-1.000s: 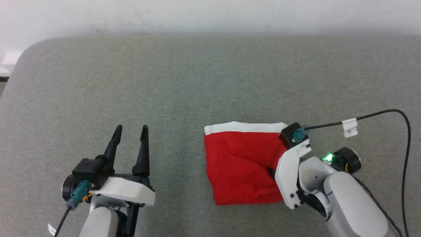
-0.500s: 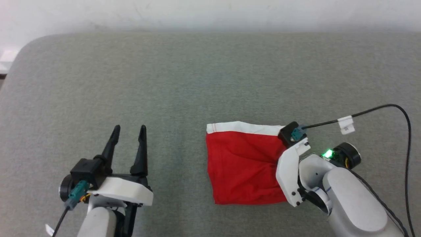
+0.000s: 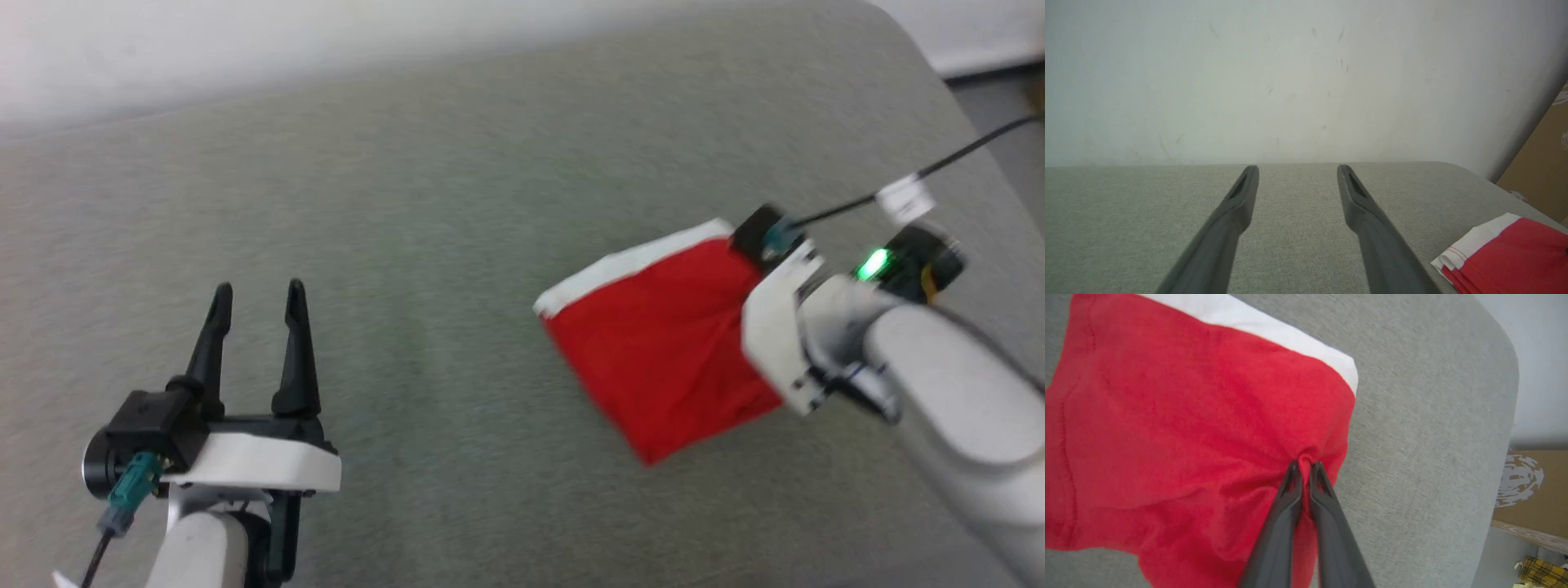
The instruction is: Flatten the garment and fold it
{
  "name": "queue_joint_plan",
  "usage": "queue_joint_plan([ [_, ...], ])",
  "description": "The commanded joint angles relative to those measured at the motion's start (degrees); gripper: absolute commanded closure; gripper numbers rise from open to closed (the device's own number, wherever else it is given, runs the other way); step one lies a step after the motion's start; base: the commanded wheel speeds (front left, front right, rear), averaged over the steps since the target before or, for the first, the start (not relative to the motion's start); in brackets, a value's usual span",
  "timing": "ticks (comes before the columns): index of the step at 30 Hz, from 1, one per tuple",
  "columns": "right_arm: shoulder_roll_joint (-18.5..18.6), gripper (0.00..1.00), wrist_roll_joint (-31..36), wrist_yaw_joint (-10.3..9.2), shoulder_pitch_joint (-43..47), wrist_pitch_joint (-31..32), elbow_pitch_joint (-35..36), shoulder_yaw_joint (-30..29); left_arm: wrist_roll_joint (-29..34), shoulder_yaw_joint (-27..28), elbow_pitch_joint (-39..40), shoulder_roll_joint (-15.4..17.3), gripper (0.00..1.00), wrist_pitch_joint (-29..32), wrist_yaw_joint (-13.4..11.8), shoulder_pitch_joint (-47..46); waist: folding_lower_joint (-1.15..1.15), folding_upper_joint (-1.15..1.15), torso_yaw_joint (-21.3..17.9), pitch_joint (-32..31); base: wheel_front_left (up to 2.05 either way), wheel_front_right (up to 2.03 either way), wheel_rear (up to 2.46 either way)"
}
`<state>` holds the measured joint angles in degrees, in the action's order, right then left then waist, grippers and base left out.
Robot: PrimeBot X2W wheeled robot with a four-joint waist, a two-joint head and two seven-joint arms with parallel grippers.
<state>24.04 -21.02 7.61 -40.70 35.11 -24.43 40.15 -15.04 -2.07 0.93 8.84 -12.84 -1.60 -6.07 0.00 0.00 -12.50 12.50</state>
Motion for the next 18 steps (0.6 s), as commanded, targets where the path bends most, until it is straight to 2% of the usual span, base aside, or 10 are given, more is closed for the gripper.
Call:
queue_joint_plan([
  [1,0.9,1.0,-0.6,-0.12,-1.8,-1.1,-1.2,0.0,0.8,-0.2,1.0,0.6,0.0,0.5,-0.3,-1.0,0.0,0.0,-9.6,7.9,0.0,0.0,0.0],
  [6,3.0,1.0,-0.7,-0.12,-7.4,-5.8,-7.2,-1.7,2.1,-0.8,4.6,2.0,0.0,3.4,-0.7,-3.4,0.0,0.0,-10.7,13.2,0.0,0.0,0.0],
  [12,4.8,1.0,0.2,-0.12,-11.9,-10.4,-14.2,-5.6,3.2,-1.2,7.9,3.8,0.0,6.3,-0.7,-5.0,0.0,0.0,-9.4,18.3,0.0,0.0,0.0],
  [18,7.0,1.0,2.5,-0.12,-16.2,-14.6,-23.2,-13.7,3.5,-1.2,11.1,4.8,0.0,8.2,-0.9,-6.5,0.0,0.0,-6.6,22.8,0.0,0.0,0.0],
])
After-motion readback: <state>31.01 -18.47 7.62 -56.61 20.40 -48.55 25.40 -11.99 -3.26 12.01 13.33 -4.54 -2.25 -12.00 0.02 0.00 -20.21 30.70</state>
